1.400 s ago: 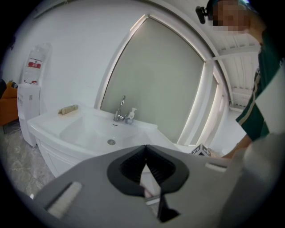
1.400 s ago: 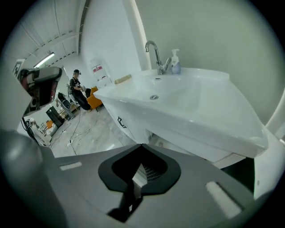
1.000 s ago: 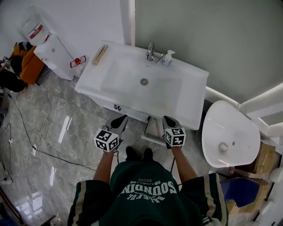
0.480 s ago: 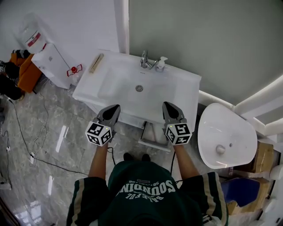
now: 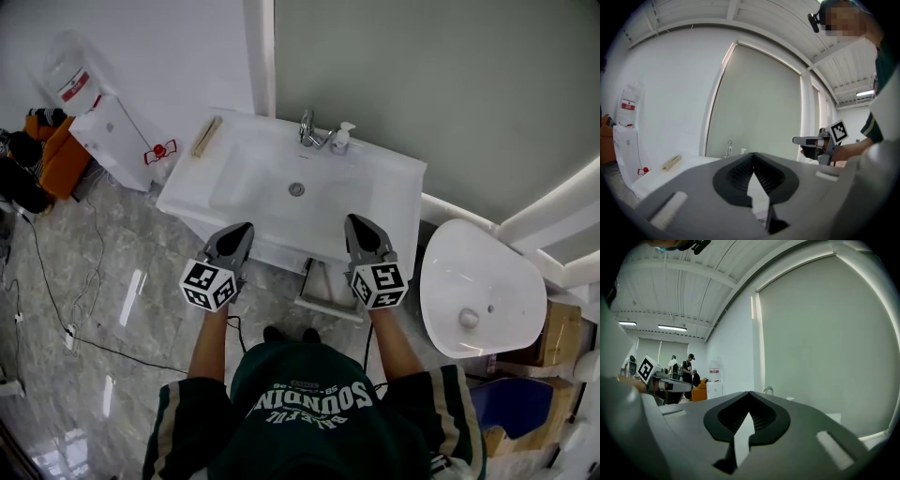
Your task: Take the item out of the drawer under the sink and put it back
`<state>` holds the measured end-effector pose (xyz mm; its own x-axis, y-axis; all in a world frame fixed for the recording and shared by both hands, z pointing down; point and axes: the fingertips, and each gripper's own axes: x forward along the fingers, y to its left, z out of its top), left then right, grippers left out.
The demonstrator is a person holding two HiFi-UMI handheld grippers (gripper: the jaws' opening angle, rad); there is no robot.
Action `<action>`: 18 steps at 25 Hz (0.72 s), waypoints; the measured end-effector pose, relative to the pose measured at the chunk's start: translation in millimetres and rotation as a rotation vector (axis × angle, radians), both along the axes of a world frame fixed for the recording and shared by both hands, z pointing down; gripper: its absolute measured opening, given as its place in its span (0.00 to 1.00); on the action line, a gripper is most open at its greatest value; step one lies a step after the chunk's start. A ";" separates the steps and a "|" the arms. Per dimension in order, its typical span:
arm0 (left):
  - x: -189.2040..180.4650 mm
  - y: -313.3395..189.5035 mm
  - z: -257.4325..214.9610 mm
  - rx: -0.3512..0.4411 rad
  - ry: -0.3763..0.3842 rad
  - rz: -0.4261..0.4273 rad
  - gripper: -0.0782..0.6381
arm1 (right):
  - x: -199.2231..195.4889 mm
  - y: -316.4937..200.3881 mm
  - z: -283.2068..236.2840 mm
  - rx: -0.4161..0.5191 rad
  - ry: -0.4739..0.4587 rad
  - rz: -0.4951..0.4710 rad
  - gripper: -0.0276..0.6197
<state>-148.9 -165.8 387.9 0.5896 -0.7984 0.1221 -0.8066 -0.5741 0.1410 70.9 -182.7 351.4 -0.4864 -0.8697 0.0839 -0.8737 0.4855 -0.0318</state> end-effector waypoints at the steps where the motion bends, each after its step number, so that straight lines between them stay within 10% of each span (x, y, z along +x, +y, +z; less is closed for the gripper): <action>1: 0.2 1.0 0.3 -0.002 0.001 0.000 0.18 | -0.4 1.3 1.3 -0.003 0.002 -0.001 0.05; 18: 7.9 14.0 8.3 -0.019 0.013 0.007 0.18 | 0.2 14.2 3.2 -0.005 0.013 -0.013 0.05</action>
<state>-141.0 -151.8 396.2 0.5965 -0.7920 0.1297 -0.8008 -0.5766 0.1619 71.1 -168.5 354.6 -0.4967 -0.8627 0.0948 -0.8675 0.4969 -0.0235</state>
